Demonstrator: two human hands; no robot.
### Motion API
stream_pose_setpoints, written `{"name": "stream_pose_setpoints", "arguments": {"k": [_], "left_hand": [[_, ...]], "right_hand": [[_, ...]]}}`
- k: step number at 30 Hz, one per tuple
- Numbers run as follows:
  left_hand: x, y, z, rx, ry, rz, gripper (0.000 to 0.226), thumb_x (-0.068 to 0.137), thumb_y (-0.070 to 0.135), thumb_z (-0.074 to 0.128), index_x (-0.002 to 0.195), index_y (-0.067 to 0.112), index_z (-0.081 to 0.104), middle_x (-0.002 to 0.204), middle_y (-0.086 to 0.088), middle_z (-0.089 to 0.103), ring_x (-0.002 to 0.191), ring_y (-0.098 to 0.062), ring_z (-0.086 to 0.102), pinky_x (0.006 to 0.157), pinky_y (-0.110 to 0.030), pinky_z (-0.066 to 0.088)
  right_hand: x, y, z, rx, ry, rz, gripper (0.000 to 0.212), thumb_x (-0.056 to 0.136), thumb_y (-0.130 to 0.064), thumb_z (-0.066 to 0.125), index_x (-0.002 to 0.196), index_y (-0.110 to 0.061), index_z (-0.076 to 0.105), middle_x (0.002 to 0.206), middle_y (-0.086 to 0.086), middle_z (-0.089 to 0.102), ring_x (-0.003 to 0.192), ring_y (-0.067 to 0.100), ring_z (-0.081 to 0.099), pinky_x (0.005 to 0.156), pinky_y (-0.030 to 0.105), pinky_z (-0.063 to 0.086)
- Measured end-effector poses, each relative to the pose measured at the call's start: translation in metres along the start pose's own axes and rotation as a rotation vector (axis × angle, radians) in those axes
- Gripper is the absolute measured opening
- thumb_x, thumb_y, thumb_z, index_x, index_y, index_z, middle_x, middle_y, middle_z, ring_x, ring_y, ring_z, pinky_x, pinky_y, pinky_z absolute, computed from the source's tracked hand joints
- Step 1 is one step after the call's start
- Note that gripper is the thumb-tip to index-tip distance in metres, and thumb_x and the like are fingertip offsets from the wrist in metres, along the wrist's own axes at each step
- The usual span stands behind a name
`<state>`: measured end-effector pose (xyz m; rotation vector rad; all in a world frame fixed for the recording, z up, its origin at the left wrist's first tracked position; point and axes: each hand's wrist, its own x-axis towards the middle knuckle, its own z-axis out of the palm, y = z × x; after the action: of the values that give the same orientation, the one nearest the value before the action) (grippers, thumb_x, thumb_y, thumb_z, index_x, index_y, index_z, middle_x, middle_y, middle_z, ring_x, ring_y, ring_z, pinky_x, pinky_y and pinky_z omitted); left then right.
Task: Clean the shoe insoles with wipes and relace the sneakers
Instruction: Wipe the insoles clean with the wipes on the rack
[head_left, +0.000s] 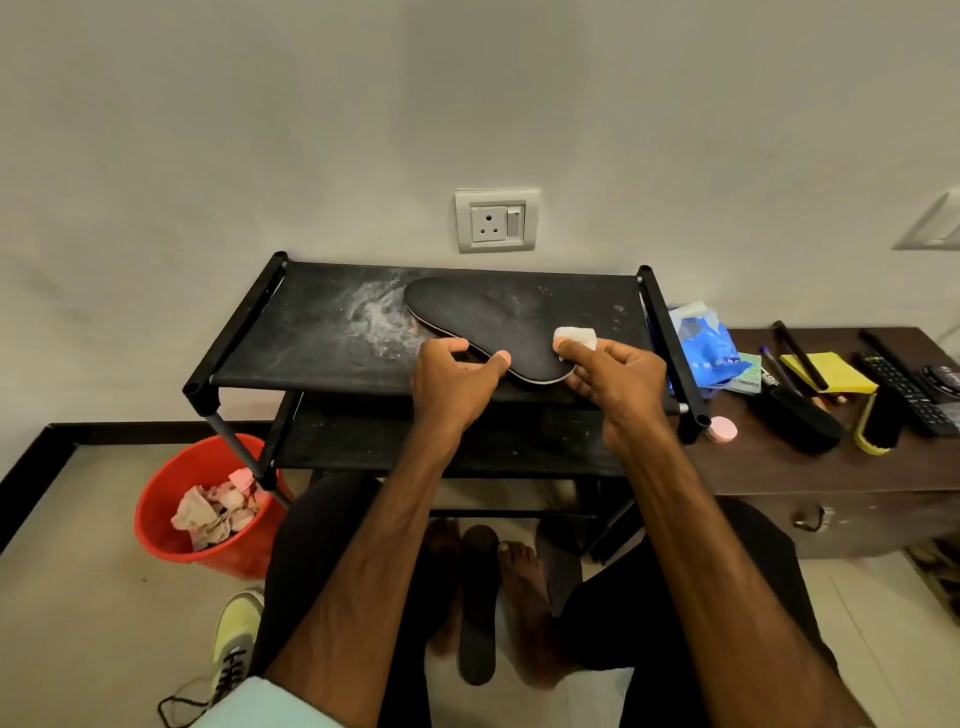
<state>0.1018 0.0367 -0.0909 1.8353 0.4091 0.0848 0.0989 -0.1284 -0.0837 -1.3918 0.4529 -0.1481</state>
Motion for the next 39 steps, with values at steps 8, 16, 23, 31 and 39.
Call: {"name": "stream_pose_setpoints", "arguments": {"k": [8,16,23,31,39], "left_hand": [[-0.034,-0.008,-0.014,-0.278,-0.086,-0.114,0.067,0.081,0.026,0.084,0.138,0.006,0.053,0.094,0.001,0.078,0.072,-0.009,0.073,0.080,-0.028,0.061],[-0.043,-0.019,-0.022,-0.247,-0.162,0.012,0.029,0.080,0.015,0.085,0.106,0.008,0.074,0.089,-0.004,0.078,0.083,-0.015,0.075,0.073,-0.023,0.057],[-0.045,-0.028,-0.021,-0.199,-0.171,0.029,0.025,0.079,0.016,0.086,0.101,0.012,0.075,0.087,-0.002,0.078,0.086,-0.014,0.076,0.082,-0.031,0.061],[-0.051,-0.018,-0.025,-0.187,-0.124,0.122,0.026,0.084,0.016,0.081,0.109,0.011,0.074,0.091,-0.001,0.078,0.086,-0.013,0.075,0.073,-0.022,0.058],[-0.074,0.014,-0.081,-0.222,-0.095,0.213,0.013,0.091,0.010,0.073,0.102,0.018,0.073,0.093,0.001,0.078,0.087,-0.010,0.073,0.071,-0.020,0.055]], "right_hand": [[-0.030,0.006,-0.011,-0.044,-0.077,-0.013,0.016,0.078,-0.015,0.087,0.090,-0.009,0.077,0.082,0.004,0.077,0.072,0.011,0.070,0.068,0.025,0.059],[-0.051,0.016,-0.031,-0.214,-0.062,-0.080,0.026,0.077,-0.021,0.087,0.101,-0.017,0.076,0.085,-0.007,0.077,0.080,0.006,0.074,0.066,0.020,0.055],[-0.057,0.021,-0.037,-0.267,-0.066,-0.073,0.032,0.078,-0.020,0.087,0.107,-0.014,0.074,0.090,-0.007,0.075,0.082,0.006,0.073,0.066,0.019,0.055],[-0.063,0.015,-0.035,-0.216,-0.074,-0.098,0.035,0.080,-0.022,0.085,0.111,-0.014,0.074,0.095,-0.003,0.077,0.084,0.007,0.074,0.065,0.020,0.056],[-0.098,-0.006,-0.028,-0.074,-0.093,-0.159,0.021,0.082,-0.026,0.083,0.101,-0.020,0.076,0.085,-0.003,0.077,0.081,0.010,0.073,0.063,0.021,0.055]]}}
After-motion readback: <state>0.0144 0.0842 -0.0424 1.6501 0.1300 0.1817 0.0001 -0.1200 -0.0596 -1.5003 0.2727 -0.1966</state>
